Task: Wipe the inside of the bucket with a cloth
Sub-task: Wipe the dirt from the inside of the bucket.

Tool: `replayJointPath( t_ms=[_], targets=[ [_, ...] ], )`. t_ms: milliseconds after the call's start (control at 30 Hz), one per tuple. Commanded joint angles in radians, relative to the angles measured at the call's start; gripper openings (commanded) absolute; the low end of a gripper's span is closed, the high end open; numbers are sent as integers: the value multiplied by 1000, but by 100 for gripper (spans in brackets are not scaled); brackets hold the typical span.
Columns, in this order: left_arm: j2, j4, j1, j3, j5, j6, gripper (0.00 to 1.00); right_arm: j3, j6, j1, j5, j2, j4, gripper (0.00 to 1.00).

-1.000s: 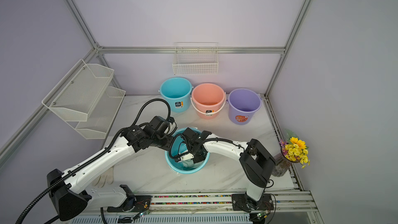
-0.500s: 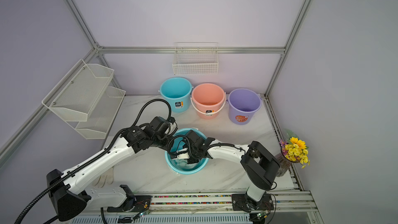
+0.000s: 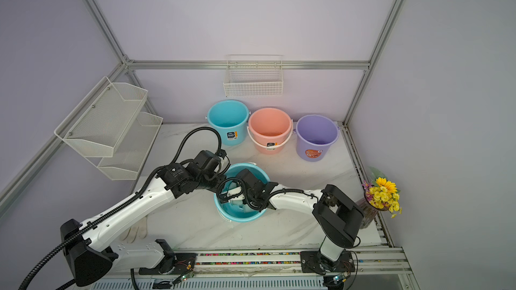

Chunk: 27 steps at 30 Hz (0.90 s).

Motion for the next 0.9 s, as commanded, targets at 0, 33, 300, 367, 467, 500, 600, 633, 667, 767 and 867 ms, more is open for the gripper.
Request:
replayJointPath(
  t_ms=[0, 33, 300, 367, 467, 500, 600, 633, 667, 767, 867],
  targets=[
    [-20, 106, -16, 28, 39, -4, 0, 51, -52, 11, 98, -22, -170, 0],
    [-19, 105, -16, 26, 39, -6, 0, 59, -45, 11, 107, -22, -207, 0],
    [-31, 99, -19, 36, 26, -10, 0, 159, 95, 11, 24, -31, -602, 0],
    [-33, 100, -18, 38, 23, -9, 0, 181, 126, 12, -48, -33, -660, 0],
    [-36, 99, -21, 41, 21, -9, 0, 214, 169, 11, -180, -33, -721, 0],
    [-34, 99, -21, 42, 22, -10, 0, 226, 180, 11, -233, -28, -740, 0],
    [-29, 99, -19, 48, 27, -8, 0, 250, 192, 11, -382, -9, -757, 0],
    [-29, 100, -21, 48, 27, -7, 0, 252, 200, 11, -421, -5, -746, 0],
    [-29, 99, -21, 49, 27, -6, 0, 249, 210, 11, -461, -3, -720, 0],
    [-27, 98, -22, 49, 29, -7, 0, 219, 242, 11, -505, -16, -587, 0],
    [-26, 98, -24, 52, 33, -7, 0, 172, 273, 14, -452, -38, -406, 0]
  ],
)
